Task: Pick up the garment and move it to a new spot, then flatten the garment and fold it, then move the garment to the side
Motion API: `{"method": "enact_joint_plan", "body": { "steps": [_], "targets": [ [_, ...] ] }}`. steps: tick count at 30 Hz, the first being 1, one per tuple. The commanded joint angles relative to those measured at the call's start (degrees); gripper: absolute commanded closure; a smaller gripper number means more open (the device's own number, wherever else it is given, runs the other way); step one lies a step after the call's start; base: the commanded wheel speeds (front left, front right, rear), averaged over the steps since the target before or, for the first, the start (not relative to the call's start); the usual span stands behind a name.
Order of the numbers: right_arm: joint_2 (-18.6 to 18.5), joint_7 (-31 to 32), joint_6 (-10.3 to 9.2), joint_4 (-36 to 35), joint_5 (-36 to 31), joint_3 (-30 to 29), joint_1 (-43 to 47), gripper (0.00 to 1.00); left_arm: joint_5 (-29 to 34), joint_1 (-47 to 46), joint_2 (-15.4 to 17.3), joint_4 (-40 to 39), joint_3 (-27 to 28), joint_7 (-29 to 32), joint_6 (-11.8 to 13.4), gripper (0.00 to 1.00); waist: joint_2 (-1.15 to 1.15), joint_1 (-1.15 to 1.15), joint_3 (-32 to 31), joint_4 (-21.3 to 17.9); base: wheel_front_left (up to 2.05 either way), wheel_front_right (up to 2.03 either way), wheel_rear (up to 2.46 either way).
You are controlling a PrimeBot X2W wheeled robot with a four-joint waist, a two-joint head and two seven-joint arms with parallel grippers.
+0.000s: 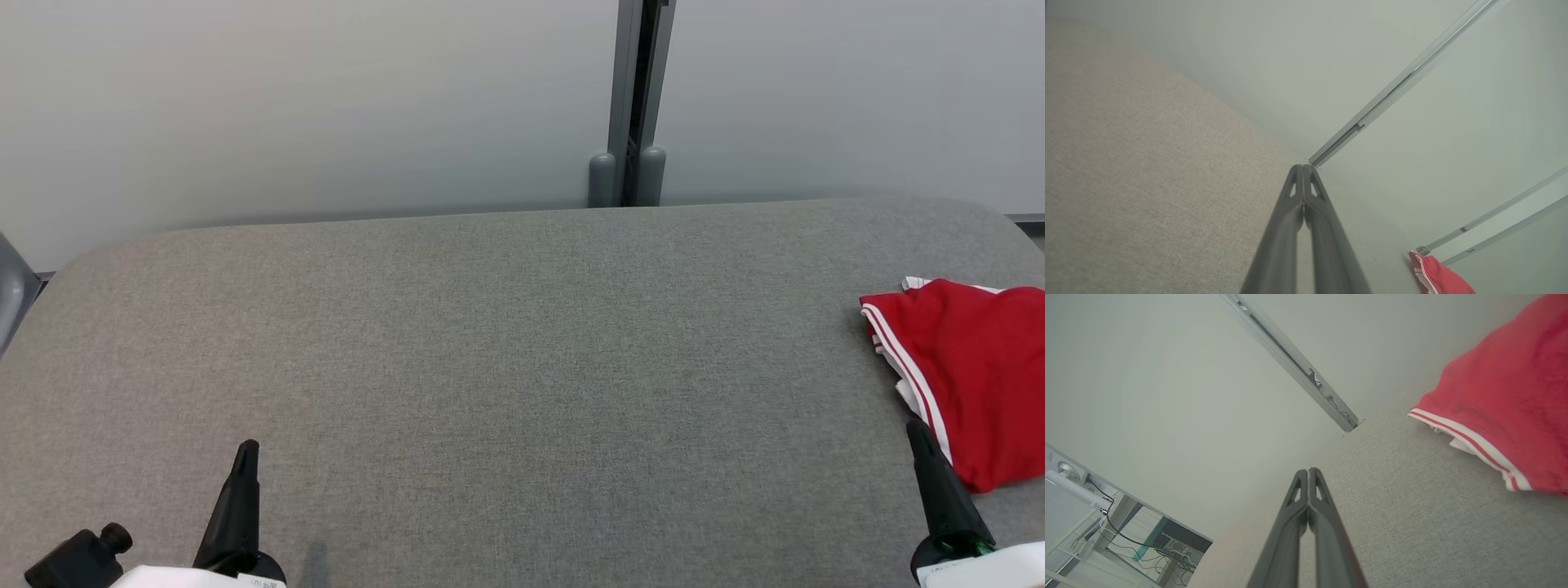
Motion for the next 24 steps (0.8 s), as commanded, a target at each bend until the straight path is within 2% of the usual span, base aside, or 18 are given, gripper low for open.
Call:
{"method": "enact_joint_plan", "body": {
  "steps": [1, 24],
  "targets": [
    [-0.7, 0.2, 0.0, -1.0, 1.3, -0.3, -0.3, 1.0, -0.8, -0.2, 0.3, -1.0, 0.7, 0.1, -0.4, 1.0, 0.0, 0.0, 0.0, 0.0, 0.0, 0.0, 0.0],
    [-1.9, 1.9, 0.01, -1.1, 18.0, -1.1, 1.4, 1.0, -12.7, 1.0, -3.1, -1.8, 2.8, 2.6, -3.6, 1.0, 0.0, 0.0, 0.2, -0.2, 0.0, 0.0, 0.0]
  ]
}}
